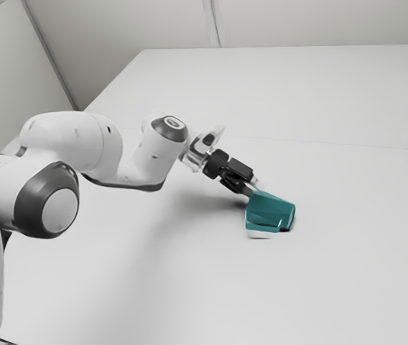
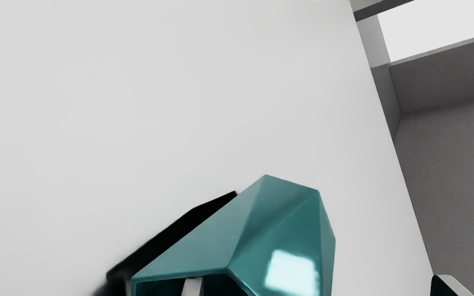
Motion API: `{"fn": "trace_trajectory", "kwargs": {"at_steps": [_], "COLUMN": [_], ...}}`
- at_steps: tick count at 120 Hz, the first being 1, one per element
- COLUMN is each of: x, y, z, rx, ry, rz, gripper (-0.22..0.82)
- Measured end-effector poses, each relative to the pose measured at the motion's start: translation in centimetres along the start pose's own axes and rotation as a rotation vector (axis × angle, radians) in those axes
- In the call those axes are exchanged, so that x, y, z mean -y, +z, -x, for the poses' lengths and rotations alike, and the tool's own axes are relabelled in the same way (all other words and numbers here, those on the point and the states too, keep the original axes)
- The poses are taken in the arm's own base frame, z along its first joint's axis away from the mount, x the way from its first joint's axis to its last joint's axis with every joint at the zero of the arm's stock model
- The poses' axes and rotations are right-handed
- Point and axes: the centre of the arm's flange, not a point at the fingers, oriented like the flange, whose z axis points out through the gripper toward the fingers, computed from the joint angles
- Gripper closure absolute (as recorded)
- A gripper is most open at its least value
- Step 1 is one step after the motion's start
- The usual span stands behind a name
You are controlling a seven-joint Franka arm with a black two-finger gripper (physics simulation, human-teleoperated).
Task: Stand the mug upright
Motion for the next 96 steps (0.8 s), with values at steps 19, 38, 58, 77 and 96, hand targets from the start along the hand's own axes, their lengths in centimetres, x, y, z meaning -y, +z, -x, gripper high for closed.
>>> {"fn": "trace_trajectory", "kwargs": {"at_steps": [19, 38, 58, 77, 96], "x": [-0.1, -0.5, -1.2, -2.2, -3.8], "y": [0.6, 1.2, 2.0, 2.5, 3.0], "z": [-0.3, -0.5, -0.6, -1.0, -1.4], "rx": [-0.019, -0.024, -0.020, -0.021, -0.021], "ry": [0.006, 0.017, 0.027, 0.043, 0.062], "rz": [-0.007, -0.010, -0.007, -0.011, -0.014], "gripper": [0.07, 0.42, 0.64, 0.72, 0.75]}}
